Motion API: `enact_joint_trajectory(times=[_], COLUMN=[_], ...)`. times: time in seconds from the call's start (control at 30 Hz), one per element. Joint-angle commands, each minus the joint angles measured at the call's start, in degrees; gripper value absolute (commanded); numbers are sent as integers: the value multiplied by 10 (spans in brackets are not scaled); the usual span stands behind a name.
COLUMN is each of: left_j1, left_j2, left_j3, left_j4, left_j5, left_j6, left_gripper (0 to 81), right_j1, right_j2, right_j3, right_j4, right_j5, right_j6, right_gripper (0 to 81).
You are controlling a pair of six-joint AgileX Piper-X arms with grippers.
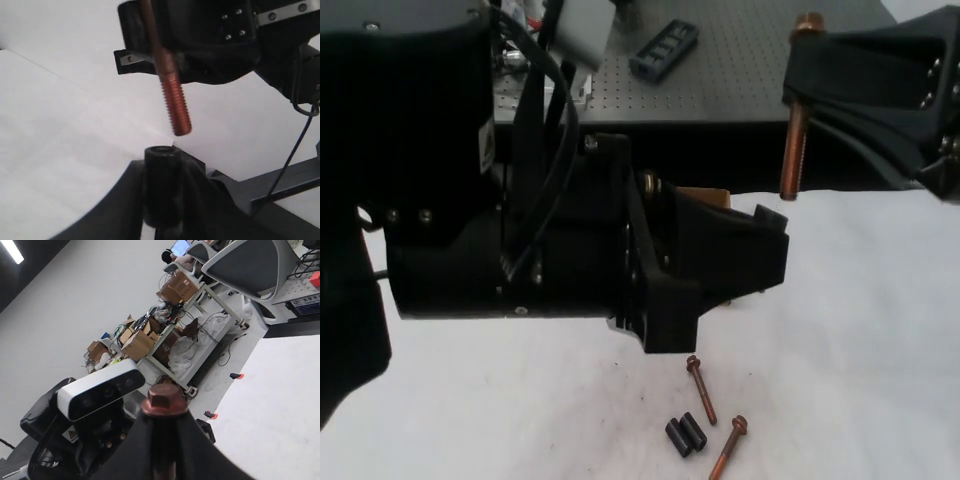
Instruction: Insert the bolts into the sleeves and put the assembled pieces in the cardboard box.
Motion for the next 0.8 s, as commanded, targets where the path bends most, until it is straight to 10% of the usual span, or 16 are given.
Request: enact_joint_trajectory(times=[0.0, 0.77], left_j1=[-2, -2], left_j2=[-5, -5], left_j3=[-2, -2], left_j4=[-16, -69], left_j5=[13, -54], left_j6=[-5, -46], left_gripper=[7, 7], right_j1=[2, 14], right_j2=[4, 17], right_j3=[-3, -3], right_j4=[-13, -5], right_j5=[11, -6], right_j6=[3, 3], right_gripper=[21, 21])
